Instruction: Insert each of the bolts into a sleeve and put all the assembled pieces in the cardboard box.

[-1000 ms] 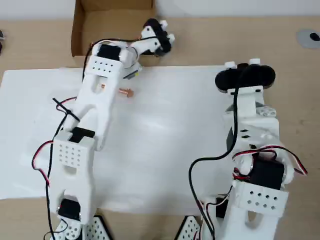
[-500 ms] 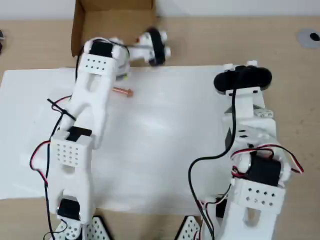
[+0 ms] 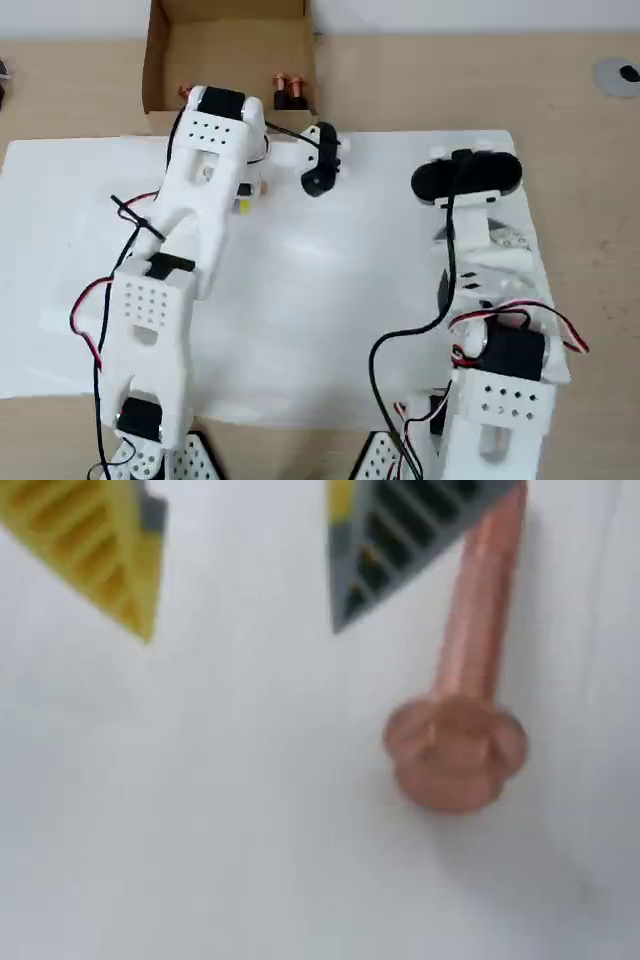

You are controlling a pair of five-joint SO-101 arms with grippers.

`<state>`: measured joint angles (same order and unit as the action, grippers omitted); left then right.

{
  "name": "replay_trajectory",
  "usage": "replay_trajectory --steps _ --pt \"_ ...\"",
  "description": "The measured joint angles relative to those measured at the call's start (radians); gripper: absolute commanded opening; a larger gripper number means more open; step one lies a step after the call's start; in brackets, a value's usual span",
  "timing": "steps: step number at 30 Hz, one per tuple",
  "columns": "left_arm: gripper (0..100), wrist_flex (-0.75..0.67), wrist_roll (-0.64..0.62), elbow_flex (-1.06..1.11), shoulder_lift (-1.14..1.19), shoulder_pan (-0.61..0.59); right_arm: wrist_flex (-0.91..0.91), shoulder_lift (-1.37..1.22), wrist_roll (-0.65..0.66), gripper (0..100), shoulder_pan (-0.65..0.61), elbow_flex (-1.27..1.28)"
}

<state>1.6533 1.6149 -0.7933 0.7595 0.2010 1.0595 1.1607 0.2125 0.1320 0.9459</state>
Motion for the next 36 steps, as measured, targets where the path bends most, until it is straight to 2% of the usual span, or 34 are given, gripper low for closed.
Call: replay_trajectory --steps 8,12,16,27,36 --pt "13 -0.041 0.0 -0.305 0.232 0.0 0.0 0.005 0.0 1.2 0.0 -0.002" --pt "14 -0.005 0.0 -0.417 0.302 -0.003 0.0 0.005 0.0 1.2 0.0 -0.002" --pt "17 0.023 0.0 -0.44 0.31 -0.017 0.0 0.005 0.0 1.2 0.0 -0.002" --pt "17 0.023 0.0 -0.4 0.31 -0.046 0.0 0.005 0.0 1.2 0.0 -0.002" --pt "17 -0.058 0.0 -0.397 0.311 -0.046 0.0 0.005 0.0 1.2 0.0 0.017"
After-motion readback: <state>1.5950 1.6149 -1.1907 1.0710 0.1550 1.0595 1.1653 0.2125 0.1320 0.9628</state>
